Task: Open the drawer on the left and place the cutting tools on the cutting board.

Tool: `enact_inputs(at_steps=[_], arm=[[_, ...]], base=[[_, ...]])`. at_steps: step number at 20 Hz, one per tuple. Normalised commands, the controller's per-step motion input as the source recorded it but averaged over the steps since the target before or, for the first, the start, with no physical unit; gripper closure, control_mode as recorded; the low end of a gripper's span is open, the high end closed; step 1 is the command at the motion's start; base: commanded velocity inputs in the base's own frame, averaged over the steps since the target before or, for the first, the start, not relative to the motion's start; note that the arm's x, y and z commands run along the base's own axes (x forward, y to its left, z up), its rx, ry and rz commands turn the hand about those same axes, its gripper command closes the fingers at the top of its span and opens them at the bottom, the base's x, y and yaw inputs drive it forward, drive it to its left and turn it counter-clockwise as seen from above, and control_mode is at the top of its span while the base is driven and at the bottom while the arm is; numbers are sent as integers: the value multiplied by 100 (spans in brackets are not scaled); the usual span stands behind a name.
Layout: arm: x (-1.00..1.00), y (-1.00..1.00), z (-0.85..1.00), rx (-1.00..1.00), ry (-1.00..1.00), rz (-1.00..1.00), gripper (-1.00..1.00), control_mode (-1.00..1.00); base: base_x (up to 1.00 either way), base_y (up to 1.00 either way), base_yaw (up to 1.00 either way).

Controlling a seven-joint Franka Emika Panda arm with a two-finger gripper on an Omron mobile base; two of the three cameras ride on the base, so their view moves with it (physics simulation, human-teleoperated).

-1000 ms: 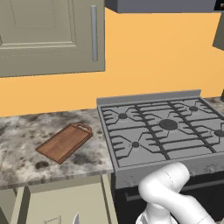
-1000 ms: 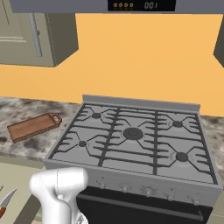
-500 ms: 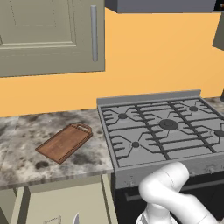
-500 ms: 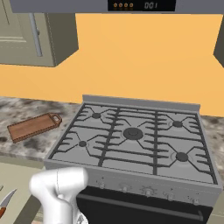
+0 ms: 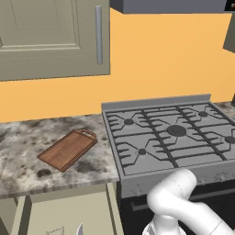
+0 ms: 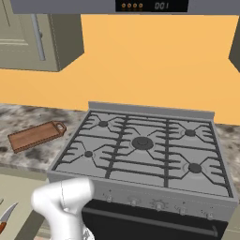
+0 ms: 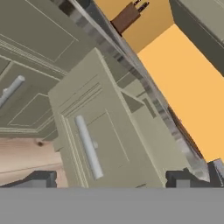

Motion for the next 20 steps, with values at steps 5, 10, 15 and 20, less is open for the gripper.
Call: enact_inputs(at_steps=[5, 10, 15, 20], arm=[[29, -12, 3, 1, 20, 3, -100, -100], [30, -5, 3, 0, 23, 4, -100, -100], [32, 0, 13, 0, 27, 1, -100, -100], [55, 0, 30, 0, 34, 0, -100, -100]], base=[[0, 0, 0], [0, 0, 0], [0, 0, 0], [0, 0, 0]])
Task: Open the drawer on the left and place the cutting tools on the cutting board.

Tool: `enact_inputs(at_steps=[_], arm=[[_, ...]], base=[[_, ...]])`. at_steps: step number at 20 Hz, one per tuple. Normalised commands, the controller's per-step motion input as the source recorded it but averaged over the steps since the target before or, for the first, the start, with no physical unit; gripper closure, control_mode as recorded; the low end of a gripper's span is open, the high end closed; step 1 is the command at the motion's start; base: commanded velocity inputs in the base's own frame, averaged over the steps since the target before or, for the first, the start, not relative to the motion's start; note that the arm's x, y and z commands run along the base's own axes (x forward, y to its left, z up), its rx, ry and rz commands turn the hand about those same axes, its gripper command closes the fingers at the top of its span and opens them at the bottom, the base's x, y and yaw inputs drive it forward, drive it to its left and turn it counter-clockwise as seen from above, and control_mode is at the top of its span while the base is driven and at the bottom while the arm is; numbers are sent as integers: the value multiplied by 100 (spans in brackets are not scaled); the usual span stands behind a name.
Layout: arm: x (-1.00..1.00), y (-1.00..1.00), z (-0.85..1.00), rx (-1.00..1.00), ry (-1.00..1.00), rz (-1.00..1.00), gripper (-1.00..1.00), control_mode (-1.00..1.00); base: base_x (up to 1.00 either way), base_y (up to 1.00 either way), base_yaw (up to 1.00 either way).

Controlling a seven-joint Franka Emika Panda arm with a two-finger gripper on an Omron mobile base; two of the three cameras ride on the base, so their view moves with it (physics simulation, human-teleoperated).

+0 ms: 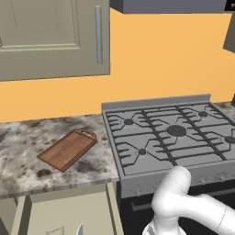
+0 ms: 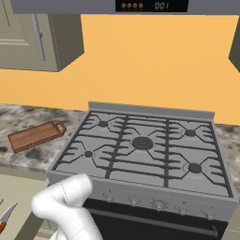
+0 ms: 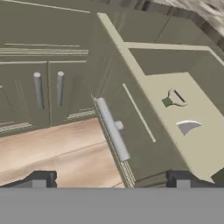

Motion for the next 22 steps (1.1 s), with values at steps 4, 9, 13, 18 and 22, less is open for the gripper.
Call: enact_inputs(at_steps=[4, 9, 13, 18, 22], arm=[[54, 0, 16, 0, 25, 0, -100, -100], [54, 3, 9, -1, 26, 0, -100, -100], [70, 1, 11, 0, 25, 0, -100, -100], [83, 0, 7, 0, 27, 0, -100, -100], [66, 1, 0, -1, 18, 0, -100, -100]], base=[[0, 0, 0], [0, 0, 0], [0, 0, 0], [0, 0, 0], [0, 0, 0]])
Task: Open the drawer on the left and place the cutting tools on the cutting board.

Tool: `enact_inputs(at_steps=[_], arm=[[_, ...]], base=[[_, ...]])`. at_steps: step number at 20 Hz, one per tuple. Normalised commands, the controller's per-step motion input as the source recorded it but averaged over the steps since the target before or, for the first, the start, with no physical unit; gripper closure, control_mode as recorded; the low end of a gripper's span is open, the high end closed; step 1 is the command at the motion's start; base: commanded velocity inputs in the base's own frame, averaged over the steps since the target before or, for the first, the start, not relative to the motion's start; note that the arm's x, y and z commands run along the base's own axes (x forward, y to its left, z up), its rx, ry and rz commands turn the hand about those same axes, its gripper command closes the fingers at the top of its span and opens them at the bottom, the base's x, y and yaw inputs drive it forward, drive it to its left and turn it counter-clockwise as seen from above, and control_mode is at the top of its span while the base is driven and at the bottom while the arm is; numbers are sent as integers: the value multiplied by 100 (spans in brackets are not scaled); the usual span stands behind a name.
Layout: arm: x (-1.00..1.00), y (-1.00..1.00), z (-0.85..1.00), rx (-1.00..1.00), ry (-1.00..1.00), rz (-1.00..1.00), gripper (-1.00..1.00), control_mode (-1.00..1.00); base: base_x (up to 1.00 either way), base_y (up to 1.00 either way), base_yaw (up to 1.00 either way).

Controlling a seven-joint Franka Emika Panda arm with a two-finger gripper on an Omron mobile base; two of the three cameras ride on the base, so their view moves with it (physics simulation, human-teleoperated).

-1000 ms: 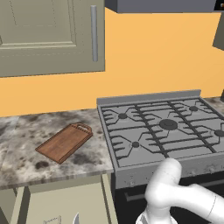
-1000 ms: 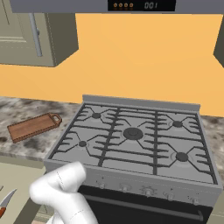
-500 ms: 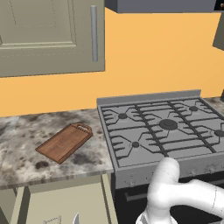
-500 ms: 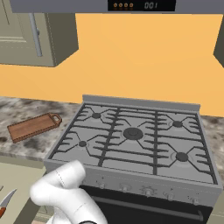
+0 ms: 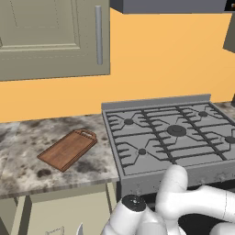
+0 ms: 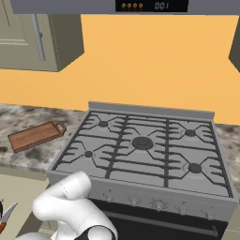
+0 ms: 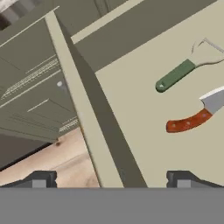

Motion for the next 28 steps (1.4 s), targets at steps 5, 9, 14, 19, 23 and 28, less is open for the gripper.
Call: enact_inputs(at_steps=[5, 9, 14, 19, 23, 28], arm=[[33, 13, 0, 0, -2, -9, -100, -100], [29, 18, 0, 0, 0, -34, -100, -100], [11, 4, 0, 0, 0, -43, -100, -100], [16, 2, 0, 0, 3, -40, -100, -100], [17, 2, 0, -2, 11, -30, -100, -100], [13, 0, -1, -1, 3, 0, -100, -100]], base=[[0, 0, 0], [0, 0, 0], [0, 0, 0], [0, 0, 0], [0, 0, 0], [0, 0, 0]])
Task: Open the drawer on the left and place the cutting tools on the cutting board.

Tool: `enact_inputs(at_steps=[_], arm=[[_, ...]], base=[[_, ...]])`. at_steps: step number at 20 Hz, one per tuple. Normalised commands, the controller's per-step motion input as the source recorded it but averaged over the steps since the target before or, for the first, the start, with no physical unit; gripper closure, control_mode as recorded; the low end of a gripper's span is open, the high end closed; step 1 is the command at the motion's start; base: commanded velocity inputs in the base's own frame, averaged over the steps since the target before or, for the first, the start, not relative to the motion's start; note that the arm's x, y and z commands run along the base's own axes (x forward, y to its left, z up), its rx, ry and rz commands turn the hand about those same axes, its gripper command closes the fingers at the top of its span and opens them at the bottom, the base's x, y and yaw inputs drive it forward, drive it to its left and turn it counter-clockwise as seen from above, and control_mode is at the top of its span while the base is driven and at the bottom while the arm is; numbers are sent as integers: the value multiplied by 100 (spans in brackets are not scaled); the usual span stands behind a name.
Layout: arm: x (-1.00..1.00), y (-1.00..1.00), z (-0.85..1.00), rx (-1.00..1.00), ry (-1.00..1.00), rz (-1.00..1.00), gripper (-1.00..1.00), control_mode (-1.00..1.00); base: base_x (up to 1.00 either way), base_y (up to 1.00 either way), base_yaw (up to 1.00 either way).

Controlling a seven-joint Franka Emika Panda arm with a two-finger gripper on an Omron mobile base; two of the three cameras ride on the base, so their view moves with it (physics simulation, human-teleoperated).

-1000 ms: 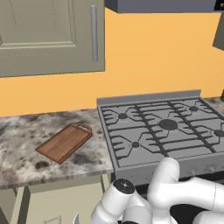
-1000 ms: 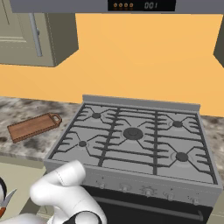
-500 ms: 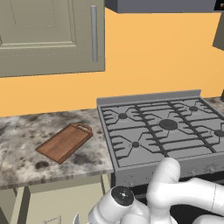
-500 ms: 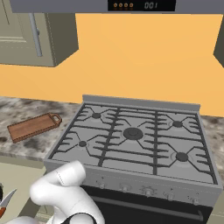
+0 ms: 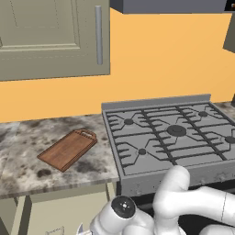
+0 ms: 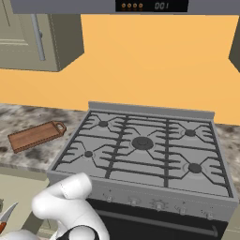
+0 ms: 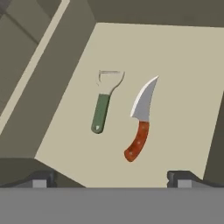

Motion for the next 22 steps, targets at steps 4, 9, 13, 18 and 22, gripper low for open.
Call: enact_inputs(at_steps=[4, 9, 13, 18, 22], arm=[[25, -6, -1, -5, 19, 0, -100, -100], [14, -28, -10, -5, 19, 0, -100, -100], [0, -4, -15, -7, 4, 0, -100, -100], [0, 0, -32, -13, -1, 0, -100, -100], [0, 0, -21, -6, -2, -3, -100, -100]], base=[[0, 0, 0], [0, 0, 0], [0, 0, 0], [0, 0, 0], [0, 0, 0]])
